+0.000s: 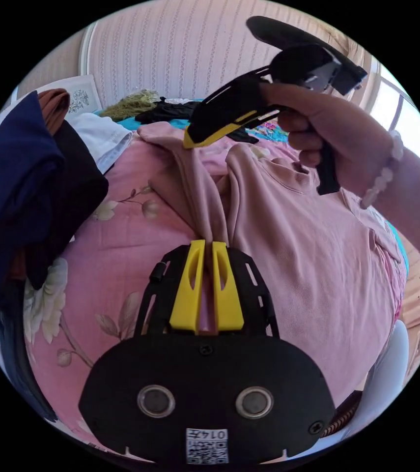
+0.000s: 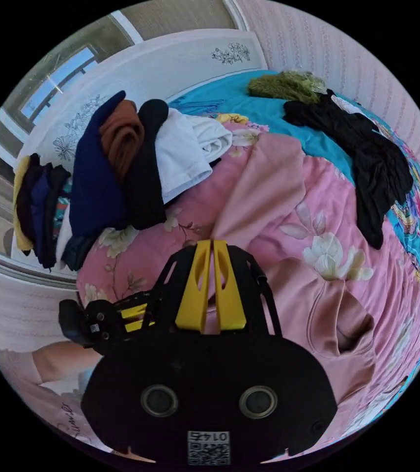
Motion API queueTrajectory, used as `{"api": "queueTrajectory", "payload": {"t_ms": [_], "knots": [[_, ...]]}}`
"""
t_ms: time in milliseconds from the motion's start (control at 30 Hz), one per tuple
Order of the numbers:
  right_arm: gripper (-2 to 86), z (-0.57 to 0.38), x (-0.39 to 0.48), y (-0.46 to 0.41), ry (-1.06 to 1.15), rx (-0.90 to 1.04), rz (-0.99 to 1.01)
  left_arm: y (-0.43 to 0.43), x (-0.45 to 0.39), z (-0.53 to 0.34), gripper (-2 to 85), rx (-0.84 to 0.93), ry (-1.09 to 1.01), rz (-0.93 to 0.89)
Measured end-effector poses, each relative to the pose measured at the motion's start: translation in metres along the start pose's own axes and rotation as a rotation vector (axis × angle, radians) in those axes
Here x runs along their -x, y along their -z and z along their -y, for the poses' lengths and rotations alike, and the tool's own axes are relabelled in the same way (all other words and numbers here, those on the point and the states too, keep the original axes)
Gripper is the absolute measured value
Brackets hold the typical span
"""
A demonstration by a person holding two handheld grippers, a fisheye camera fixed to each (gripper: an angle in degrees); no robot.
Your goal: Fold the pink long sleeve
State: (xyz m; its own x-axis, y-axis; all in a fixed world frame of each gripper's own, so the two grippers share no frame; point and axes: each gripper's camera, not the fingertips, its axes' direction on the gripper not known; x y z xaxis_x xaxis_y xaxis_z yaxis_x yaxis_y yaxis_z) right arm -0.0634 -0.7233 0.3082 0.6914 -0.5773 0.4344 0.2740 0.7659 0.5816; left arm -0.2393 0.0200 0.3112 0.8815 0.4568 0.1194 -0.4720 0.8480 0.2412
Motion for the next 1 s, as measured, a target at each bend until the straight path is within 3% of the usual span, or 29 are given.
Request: {"api": "queueTrajectory", "payload": {"t_ms": [67,167,267,400,500,633,767,900,1000], "knots": [[0.5,-0.028,0.018,0.027,0.157,-0.085,0.059,0.036,0.001,-0.016,3.3,-0.112,-0.076,0.033],[0.3,-0.070,0.038,0.037,0.325,-0.065,0.128,0.093,0.015,-0.058,2.2,-0.234,-0.070,0.025],[0.6,-0.104,0.042,0.000,0.380,0.141,0.073,0.123,0.052,-0.102,-0.1,-0.300,0.075,-0.070],[4.1,-0.122,0.023,-0.040,0.275,0.244,0.039,0.122,0.089,-0.111,0.0,-0.234,0.193,-0.042],[9.4,-0.113,0.009,-0.039,0.172,0.154,0.079,0.117,0.108,-0.085,2.1,-0.222,0.230,-0.111],[12.8,-0.103,0.004,-0.043,0.080,0.000,0.015,0.091,0.114,-0.026,6.1,-0.187,0.202,-0.002],[13.8,-0.107,-0.001,-0.077,0.007,-0.001,0.043,0.041,0.125,0.019,10.1,-0.083,0.288,-0.076],[12.1,-0.115,-0.005,-0.104,-0.009,0.034,0.059,-0.002,0.130,0.034,8.6,0.066,0.320,-0.069],[8.0,-0.121,-0.008,-0.114,0.013,0.036,0.115,-0.011,0.127,0.034,1.8,0.099,0.251,-0.049]]}}
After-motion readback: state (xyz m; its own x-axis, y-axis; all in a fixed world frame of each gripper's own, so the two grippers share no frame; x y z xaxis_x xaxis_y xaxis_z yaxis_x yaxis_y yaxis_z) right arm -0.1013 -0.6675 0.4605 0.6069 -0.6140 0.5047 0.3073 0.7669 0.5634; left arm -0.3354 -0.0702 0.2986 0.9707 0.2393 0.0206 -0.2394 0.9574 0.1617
